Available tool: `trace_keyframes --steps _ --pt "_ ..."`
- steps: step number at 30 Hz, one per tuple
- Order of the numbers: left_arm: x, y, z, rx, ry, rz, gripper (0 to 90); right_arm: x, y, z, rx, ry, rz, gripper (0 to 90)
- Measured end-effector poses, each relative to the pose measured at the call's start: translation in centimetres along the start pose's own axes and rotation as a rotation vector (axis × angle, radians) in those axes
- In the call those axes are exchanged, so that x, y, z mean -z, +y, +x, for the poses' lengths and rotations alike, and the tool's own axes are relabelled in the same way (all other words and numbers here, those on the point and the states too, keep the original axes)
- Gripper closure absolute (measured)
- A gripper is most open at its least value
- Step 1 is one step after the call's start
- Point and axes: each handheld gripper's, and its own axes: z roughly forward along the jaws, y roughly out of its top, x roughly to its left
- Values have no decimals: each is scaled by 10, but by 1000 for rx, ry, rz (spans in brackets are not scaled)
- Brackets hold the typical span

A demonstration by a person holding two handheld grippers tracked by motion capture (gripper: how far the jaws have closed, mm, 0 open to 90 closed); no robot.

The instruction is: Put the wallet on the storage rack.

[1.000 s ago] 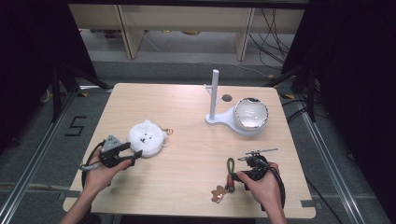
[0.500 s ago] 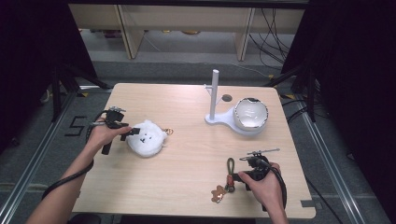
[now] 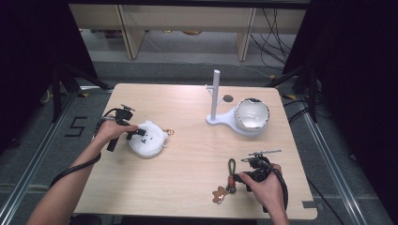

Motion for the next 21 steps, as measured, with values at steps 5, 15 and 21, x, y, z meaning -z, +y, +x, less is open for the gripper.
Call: trace_keyframes --steps 5,15,21 --pt "-1 -1 -1 11 -1 -2 466 0 0 0 15 0 -4 540" --pt "7 -8 -11 -39 22 -30 761 0 1 1 0 10 -11 536" --pt "19 -17 -23 -60 -11 -110 786 4 3 2 12 -17 -38 538"
